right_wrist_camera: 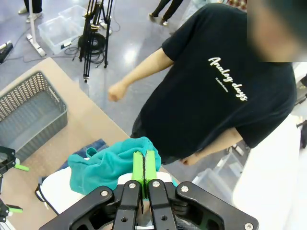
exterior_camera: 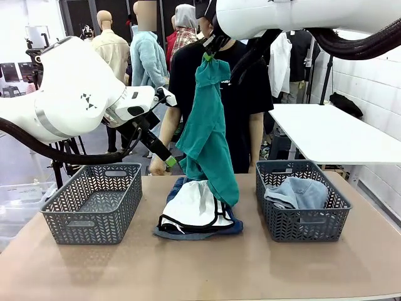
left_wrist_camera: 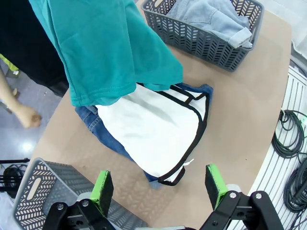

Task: Sort the tops and bottoms.
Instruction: Sort the clothes according to human instructions.

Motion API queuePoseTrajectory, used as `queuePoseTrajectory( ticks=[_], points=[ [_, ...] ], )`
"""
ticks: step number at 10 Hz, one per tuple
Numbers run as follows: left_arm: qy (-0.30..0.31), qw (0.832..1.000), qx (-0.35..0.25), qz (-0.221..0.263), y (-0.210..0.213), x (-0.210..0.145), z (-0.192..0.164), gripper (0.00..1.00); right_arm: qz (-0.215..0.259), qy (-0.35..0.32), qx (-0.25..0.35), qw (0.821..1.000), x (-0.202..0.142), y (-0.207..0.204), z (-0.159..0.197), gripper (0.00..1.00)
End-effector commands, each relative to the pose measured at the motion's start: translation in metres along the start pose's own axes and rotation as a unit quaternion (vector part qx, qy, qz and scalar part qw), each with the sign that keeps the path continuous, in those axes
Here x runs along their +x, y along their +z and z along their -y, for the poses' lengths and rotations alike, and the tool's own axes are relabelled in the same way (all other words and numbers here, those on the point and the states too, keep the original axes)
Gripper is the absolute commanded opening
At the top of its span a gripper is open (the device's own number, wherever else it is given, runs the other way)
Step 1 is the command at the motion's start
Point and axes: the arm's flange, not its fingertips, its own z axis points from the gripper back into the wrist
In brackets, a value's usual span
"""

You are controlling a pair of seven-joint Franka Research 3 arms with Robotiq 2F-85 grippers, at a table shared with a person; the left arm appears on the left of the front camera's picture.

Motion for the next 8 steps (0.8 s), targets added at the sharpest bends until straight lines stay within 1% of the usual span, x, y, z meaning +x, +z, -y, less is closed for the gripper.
queuePoseTrajectory(
  ticks=[1,8],
  points=[
    [-0.004,1.0,0.003,-0.001,0.0022,-0.0013,-0.0006,1.0,0.005,-0.004,-0.005,1.0,-0.0055,0.0019,-0.0012,0.0],
    [-0.004,1.0,0.003,-0.001,0.0022,-0.0013,-0.0006,1.0,0.005,-0.004,-0.005,1.0,-0.0055,0.0019,-0.0012,0.0]
  ],
)
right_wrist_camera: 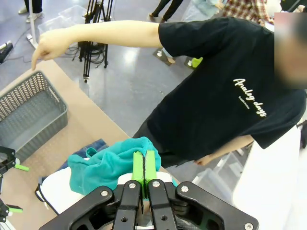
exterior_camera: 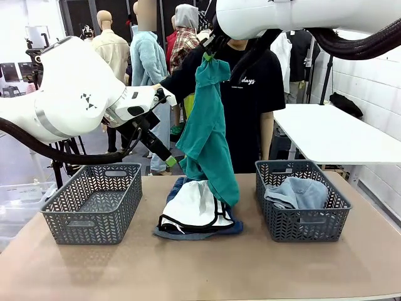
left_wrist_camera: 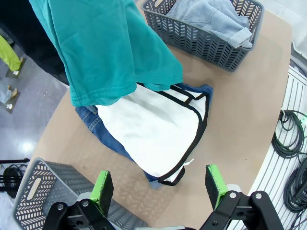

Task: Sort the tops and bottoms.
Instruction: Sort the clothes according to human instructions.

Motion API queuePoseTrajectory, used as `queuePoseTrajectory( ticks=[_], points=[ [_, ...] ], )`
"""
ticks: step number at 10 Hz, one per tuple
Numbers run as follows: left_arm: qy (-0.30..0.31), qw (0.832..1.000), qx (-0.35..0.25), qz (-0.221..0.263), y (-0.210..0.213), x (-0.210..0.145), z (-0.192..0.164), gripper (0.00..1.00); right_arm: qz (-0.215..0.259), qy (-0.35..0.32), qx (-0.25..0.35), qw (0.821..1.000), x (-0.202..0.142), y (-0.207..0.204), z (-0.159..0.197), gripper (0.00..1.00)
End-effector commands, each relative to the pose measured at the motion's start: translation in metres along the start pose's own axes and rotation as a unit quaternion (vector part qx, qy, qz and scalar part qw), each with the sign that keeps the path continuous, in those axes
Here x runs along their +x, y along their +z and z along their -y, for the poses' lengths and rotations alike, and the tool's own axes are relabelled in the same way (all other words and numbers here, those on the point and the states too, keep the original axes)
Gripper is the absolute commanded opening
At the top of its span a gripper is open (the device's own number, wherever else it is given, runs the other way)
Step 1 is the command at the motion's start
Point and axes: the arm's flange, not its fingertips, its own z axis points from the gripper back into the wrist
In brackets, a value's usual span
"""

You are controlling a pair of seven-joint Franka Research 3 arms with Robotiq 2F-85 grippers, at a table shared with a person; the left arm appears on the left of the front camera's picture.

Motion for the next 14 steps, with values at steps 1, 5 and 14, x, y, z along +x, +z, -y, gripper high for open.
queuePoseTrajectory(
  ticks=[1,5,14],
  points=[
    [-0.004,1.0,0.003,-0.001,0.002,-0.001,-0.001,1.0,0.005,-0.004,-0.005,1.0,-0.005,0.002,-0.001,0.0],
    [-0.004,1.0,0.003,-0.001,0.002,-0.001,-0.001,1.0,0.005,-0.004,-0.005,1.0,-0.005,0.002,-0.001,0.0],
    [-0.008,1.0,0.028,-0.003,0.023,-0.007,-0.002,1.0,0.005,-0.004,-0.005,1.0,-0.005,0.002,-0.001,0.0]
  ],
)
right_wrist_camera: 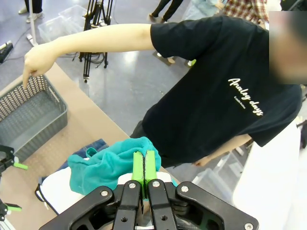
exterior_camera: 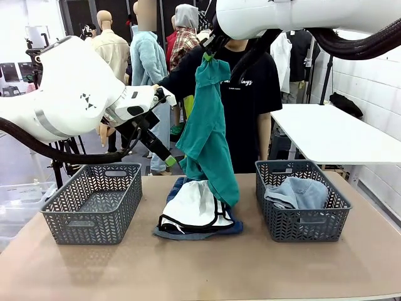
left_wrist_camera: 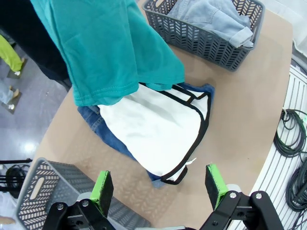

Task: Sort the tops and bottoms.
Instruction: Sort the clothes according to human instructions.

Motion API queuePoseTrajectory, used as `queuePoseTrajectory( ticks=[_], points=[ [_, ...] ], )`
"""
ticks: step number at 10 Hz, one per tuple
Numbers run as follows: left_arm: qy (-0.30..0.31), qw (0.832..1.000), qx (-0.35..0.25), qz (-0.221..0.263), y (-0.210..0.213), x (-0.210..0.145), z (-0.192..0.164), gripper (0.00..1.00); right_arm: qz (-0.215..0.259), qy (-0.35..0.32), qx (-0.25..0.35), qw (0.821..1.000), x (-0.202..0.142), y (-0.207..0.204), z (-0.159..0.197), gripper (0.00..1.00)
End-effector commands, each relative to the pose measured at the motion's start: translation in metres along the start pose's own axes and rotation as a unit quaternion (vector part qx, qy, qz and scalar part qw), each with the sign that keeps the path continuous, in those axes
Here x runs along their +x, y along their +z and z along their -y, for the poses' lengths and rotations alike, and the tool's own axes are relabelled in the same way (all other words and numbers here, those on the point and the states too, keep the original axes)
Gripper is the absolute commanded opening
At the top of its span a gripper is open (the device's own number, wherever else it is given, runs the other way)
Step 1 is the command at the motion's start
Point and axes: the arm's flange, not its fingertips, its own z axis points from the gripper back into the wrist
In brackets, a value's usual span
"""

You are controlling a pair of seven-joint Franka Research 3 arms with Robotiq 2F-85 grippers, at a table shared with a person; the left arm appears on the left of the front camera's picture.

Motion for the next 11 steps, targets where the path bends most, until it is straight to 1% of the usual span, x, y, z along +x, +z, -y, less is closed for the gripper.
queuePoseTrajectory(
  ticks=[1,2,4,6,7,8,9,10,11],
  points=[
    [0.006,0.999,0.046,0.001,0.046,-0.023,-0.01,1.0,0.005,-0.004,-0.005,1.0,-0.005,0.002,-0.001,0.0],
    [0.021,0.999,0.046,-0.009,0.063,-0.044,-0.016,1.0,0.005,-0.004,-0.005,1.0,-0.005,0.002,-0.001,0.0],
    [0.033,0.993,0.072,-0.083,0.092,-0.093,-0.01,1.0,0.005,-0.004,-0.005,1.0,-0.005,0.002,-0.001,0.0],
    [0.05,0.986,0.088,-0.134,0.13,-0.143,0.001,1.0,0.005,-0.004,-0.005,1.0,-0.005,0.002,-0.001,0.0],
    [0.06,0.983,0.105,-0.136,0.15,-0.159,0.002,1.0,0.005,-0.004,-0.005,1.0,-0.005,0.002,-0.001,0.0],
    [0.06,0.981,0.128,-0.135,0.168,-0.166,0.002,1.0,0.005,-0.004,-0.005,1.0,-0.005,0.002,-0.001,0.0],
    [0.053,0.979,0.131,-0.147,0.19,-0.168,0.006,1.0,0.005,-0.004,-0.005,1.0,-0.005,0.002,-0.001,0.0],
    [0.056,0.978,0.143,-0.143,0.2,-0.171,0.005,1.0,0.005,-0.004,-0.005,1.0,-0.005,0.002,-0.001,0.0],
    [0.06,0.979,0.148,-0.126,0.204,-0.174,0.004,1.0,0.005,-0.004,-0.005,1.0,-0.005,0.002,-0.001,0.0]
  ],
)
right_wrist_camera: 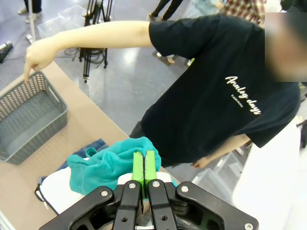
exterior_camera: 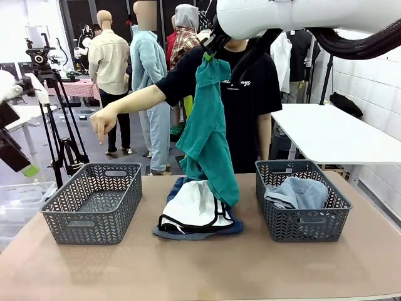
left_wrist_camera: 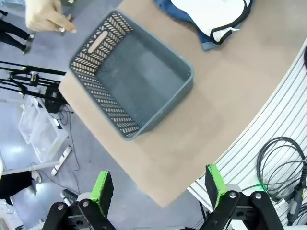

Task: Sort the tops and bottoms.
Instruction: Sort the clothes according to human instructions.

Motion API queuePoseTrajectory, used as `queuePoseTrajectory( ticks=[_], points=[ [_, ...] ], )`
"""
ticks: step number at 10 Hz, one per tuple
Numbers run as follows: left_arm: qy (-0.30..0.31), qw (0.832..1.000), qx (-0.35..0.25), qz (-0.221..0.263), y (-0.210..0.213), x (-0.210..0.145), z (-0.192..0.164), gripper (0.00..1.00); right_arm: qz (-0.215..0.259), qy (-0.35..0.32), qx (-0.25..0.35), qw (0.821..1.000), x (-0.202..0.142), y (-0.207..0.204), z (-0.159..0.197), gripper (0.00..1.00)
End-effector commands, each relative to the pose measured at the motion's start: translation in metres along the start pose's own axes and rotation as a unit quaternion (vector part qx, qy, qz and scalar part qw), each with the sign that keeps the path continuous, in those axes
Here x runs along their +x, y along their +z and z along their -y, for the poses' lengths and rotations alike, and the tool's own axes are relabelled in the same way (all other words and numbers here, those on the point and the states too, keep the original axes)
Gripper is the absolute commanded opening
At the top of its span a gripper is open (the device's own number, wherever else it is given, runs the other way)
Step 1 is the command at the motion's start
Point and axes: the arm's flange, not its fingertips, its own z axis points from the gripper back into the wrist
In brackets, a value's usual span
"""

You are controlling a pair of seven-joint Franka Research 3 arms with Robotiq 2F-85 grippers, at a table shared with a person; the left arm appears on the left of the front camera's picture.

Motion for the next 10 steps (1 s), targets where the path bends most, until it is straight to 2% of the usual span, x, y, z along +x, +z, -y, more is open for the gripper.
queuePoseTrajectory(
  ticks=[1,2,3,5,6,8,9,10],
  points=[
    [0.015,1.0,-0.001,0.008,-0.006,-0.002,-0.003,1.0,0.005,-0.004,-0.004,1.0,-0.005,0.001,-0.002,0.0],
    [0.034,0.999,-0.007,0.001,-0.016,-0.003,-0.003,1.0,0.005,-0.004,-0.004,1.0,-0.005,0.001,-0.002,0.0],
    [0.004,1.0,0.001,0.005,0.003,-0.002,-0.002,1.0,0.005,-0.004,-0.004,1.0,-0.005,0.001,-0.002,0.0],
    [0.004,1.0,0.001,0.005,0.003,-0.002,-0.002,1.0,0.0,0.0,0.0,1.0,0.0,0.0,0.0,0.0],
    [0.004,1.0,0.001,0.005,0.003,-0.002,-0.002,1.0,0.101,-0.008,0.084,0.991,0.034,0.002,-0.02,0.0],
    [0.004,1.0,0.001,0.005,0.003,-0.002,-0.002,1.0,0.234,0.038,0.089,0.967,0.099,0.02,-0.03,0.0],
    [0.004,1.0,0.001,0.005,0.003,-0.002,-0.002,1.0,0.298,0.048,0.114,0.947,0.127,0.03,-0.031,0.0],
    [0.004,1.0,0.001,0.005,0.003,-0.002,-0.002,1.0,0.341,0.054,0.147,0.927,0.15,0.033,-0.035,0.0]
  ],
)
